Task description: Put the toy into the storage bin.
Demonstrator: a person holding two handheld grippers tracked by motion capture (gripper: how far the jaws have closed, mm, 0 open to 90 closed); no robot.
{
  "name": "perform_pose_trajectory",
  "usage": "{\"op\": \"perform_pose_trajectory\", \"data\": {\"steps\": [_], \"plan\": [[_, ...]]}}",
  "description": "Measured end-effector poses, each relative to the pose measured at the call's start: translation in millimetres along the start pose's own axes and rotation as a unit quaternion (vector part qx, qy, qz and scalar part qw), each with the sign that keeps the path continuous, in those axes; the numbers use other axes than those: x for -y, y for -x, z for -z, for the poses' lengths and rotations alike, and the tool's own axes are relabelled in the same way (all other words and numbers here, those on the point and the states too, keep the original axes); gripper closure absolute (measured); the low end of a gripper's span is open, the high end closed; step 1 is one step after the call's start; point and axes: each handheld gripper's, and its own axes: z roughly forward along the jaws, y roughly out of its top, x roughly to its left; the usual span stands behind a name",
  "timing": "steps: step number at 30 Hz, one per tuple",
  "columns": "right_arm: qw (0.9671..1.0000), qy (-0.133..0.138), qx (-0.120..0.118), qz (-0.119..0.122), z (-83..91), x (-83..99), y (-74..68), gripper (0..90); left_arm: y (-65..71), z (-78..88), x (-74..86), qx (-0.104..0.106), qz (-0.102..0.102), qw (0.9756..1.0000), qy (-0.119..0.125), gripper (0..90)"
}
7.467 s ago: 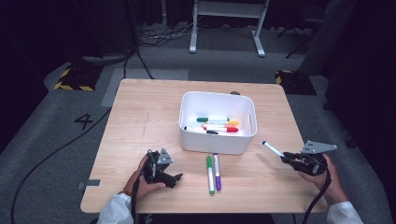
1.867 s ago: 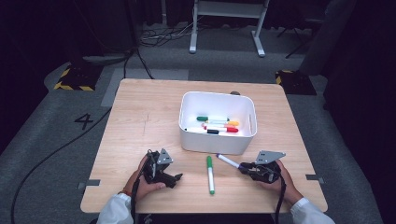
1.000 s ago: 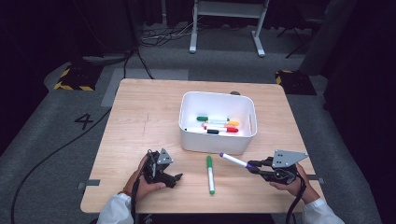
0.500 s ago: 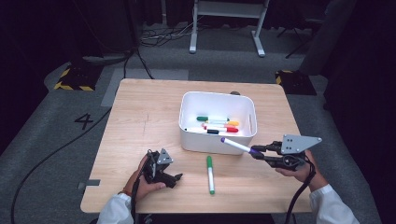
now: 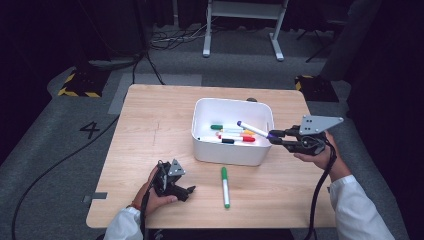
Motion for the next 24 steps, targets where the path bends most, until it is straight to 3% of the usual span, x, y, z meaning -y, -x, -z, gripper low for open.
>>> {"op": "perform_pose_trajectory", "data": {"steps": [9, 16, 24], "plan": [[0.9991, -0.039, -0.012, -0.013, -40.0, -8.9, 24.5, 75.2, 0.1, -0.1, 0.0, 0.000, 0.001, 1.0000, 0.001, 8.0], [0.9970, -0.069, -0.027, -0.019, -64.3, -14.4, 33.0, 75.2, 0.0, 0.0, 0.0, 0.000, 0.000, 1.0000, 0.000, 8.1], [0.9888, -0.135, -0.064, 0.002, -98.1, -19.1, 28.5, 75.2, 0.0, 0.0, 0.0, 0.000, 0.000, 1.0000, 0.000, 8.0]]}}
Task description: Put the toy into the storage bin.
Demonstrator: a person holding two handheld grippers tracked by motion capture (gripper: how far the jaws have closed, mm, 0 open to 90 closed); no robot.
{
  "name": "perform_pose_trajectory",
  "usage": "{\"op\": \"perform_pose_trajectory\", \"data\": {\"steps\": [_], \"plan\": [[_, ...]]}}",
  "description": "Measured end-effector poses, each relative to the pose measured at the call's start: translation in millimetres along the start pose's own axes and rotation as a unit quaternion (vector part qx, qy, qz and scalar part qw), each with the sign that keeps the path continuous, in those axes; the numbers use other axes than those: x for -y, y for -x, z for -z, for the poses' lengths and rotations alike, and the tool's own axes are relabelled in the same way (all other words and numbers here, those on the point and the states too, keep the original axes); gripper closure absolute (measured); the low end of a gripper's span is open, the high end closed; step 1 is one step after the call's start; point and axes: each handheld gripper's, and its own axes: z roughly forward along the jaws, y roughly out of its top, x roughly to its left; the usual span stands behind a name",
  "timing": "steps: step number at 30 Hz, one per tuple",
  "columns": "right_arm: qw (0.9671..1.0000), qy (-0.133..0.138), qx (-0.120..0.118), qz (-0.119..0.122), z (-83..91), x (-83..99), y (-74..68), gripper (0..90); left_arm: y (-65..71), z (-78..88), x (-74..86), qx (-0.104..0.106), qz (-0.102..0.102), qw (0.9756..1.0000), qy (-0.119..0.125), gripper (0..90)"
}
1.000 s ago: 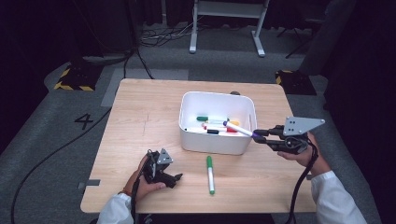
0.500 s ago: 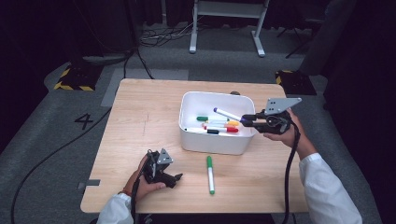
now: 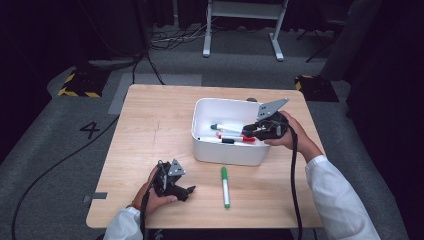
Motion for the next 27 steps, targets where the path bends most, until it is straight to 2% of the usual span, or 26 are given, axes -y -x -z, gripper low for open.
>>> {"op": "perform_pose_trajectory", "data": {"steps": [2, 4, 10, 14, 22, 27], "plan": [[0.9998, -0.020, -0.004, 0.005, -5.7, -1.2, -1.1, 75.2, 0.0, 0.0, 0.0, 0.000, 0.000, 1.0000, 0.000, 8.0], [0.9995, -0.027, -0.014, 0.003, -8.2, -1.2, -1.6, 75.2, 0.0, 0.0, 0.0, 0.000, 0.000, 1.0000, 0.000, 8.0], [0.9975, -0.068, -0.022, 0.005, -17.1, -0.7, -2.2, 75.1, 0.0, 0.0, 0.0, 0.000, 0.000, 1.0000, 0.000, 8.0], [0.9953, -0.083, -0.048, 0.008, -20.4, -0.8, -4.2, 75.1, 0.0, 0.0, 0.0, 0.000, 0.000, 1.0000, 0.000, 8.0], [0.9963, -0.080, -0.031, 0.001, -21.4, -0.7, -3.6, 69.5, 0.0, 0.0, 0.0, 0.000, 0.000, 1.0000, 0.000, 8.0], [0.9974, -0.070, -0.015, -0.010, -18.3, 0.7, -1.2, 59.9, 0.0, 0.0, 0.0, 0.000, 0.000, 1.0000, 0.000, 8.0]]}}
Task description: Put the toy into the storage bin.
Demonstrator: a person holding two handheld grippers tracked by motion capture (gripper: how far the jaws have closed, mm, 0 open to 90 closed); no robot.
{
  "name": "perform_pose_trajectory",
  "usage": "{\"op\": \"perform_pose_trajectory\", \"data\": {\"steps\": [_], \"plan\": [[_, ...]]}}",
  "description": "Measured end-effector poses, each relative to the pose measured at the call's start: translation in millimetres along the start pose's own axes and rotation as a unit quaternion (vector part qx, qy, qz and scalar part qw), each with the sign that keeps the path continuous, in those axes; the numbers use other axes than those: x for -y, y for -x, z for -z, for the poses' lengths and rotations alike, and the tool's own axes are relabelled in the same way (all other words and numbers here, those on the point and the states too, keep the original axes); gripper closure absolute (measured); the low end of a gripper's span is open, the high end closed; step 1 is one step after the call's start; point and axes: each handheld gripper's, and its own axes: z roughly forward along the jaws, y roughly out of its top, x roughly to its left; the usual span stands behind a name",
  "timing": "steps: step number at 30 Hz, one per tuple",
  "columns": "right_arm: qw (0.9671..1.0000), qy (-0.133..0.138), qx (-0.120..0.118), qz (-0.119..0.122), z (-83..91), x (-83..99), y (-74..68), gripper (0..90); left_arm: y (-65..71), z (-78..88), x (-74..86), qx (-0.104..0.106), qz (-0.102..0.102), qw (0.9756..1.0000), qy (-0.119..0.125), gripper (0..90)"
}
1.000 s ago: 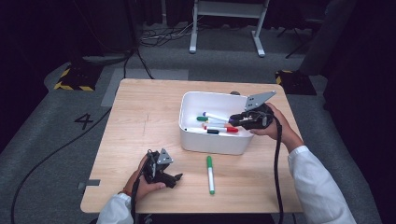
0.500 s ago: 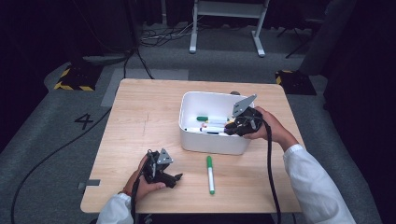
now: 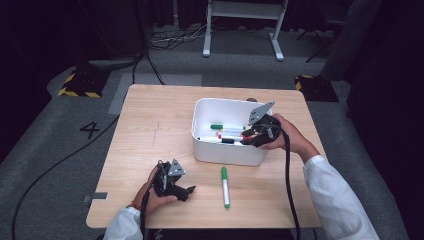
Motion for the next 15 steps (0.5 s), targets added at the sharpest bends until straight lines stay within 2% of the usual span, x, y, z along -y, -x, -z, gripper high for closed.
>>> {"op": "perform_pose_trajectory", "data": {"steps": [3, 5, 7, 12, 15], "plan": [[0.9997, 0.015, 0.010, -0.015, 4.9, 1.8, 1.1, 53.8, 0.1, -0.1, 0.1, 0.000, 0.000, 1.0000, 0.001, 8.0], [0.9992, 0.026, 0.021, -0.024, 9.4, 3.6, 1.0, 46.7, 0.0, 0.0, 0.0, 0.000, 0.000, 1.0000, 0.000, 8.0], [0.9976, 0.044, 0.035, -0.041, 15.4, 6.1, 0.7, 40.0, 0.0, 0.0, 0.0, 0.000, 0.000, 1.0000, 0.000, 8.0], [0.9919, 0.083, 0.070, -0.066, 33.7, 13.2, -2.7, 28.5, 0.0, 0.0, 0.0, 0.000, 0.000, 1.0000, 0.000, 8.0], [0.9895, 0.091, 0.083, -0.075, 43.0, 16.7, -7.1, 25.4, 0.0, 0.0, 0.0, 0.000, 0.000, 1.0000, 0.000, 8.0]]}}
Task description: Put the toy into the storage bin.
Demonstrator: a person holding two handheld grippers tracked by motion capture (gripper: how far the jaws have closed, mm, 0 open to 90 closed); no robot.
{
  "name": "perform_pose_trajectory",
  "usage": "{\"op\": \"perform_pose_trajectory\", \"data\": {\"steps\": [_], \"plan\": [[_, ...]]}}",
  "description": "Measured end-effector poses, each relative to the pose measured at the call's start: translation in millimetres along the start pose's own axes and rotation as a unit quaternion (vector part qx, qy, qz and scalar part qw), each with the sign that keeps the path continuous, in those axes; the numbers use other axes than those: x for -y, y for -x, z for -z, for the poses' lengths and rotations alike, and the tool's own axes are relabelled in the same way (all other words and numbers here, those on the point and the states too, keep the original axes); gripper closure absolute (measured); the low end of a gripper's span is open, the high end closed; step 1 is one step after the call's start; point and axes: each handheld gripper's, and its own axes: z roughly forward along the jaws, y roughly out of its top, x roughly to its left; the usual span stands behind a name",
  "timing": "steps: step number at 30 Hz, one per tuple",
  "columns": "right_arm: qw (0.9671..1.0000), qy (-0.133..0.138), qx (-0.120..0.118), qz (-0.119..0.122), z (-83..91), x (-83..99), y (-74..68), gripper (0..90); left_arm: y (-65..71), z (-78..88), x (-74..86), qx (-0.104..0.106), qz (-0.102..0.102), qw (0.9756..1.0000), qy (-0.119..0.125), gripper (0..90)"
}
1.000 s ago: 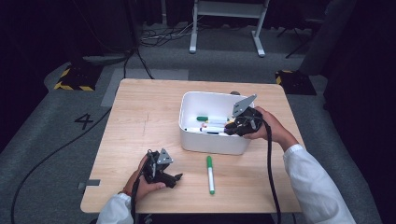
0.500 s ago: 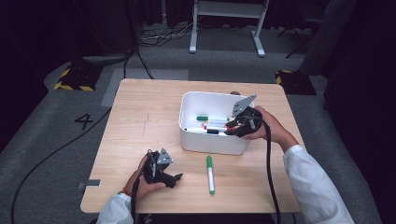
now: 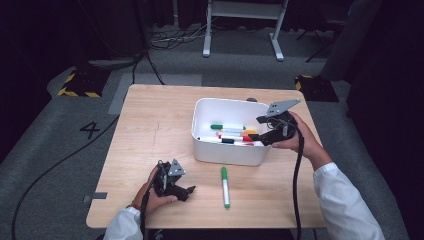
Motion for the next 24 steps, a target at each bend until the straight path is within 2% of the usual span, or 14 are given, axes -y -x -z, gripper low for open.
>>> {"op": "perform_pose_trajectory", "data": {"steps": [6, 9, 15, 20, 24], "plan": [[0.9989, 0.038, 0.027, -0.011, 26.1, 8.2, -12.9, 25.4, 0.0, 0.0, 0.0, 0.000, 0.000, 1.0000, 0.000, 8.0], [0.9977, 0.057, 0.036, -0.003, 38.0, 14.5, -23.9, 25.3, 0.0, 0.0, 0.0, 0.000, 0.000, 1.0000, 0.000, 8.0], [0.9960, 0.081, 0.040, 0.000, 58.7, 28.7, -44.9, 25.3, 0.0, 0.0, 0.0, 0.000, 0.000, 1.0000, 0.000, 8.0], [0.9961, 0.082, 0.032, -0.001, 62.3, 44.1, -61.5, 25.3, 0.1, 0.0, 0.0, -0.001, 0.000, 1.0000, 0.000, 8.0], [0.9962, 0.083, 0.026, 0.001, 57.4, 57.3, -76.8, 25.3, 0.1, -0.1, 0.1, 0.000, 0.000, 1.0000, 0.001, 8.0]]}}
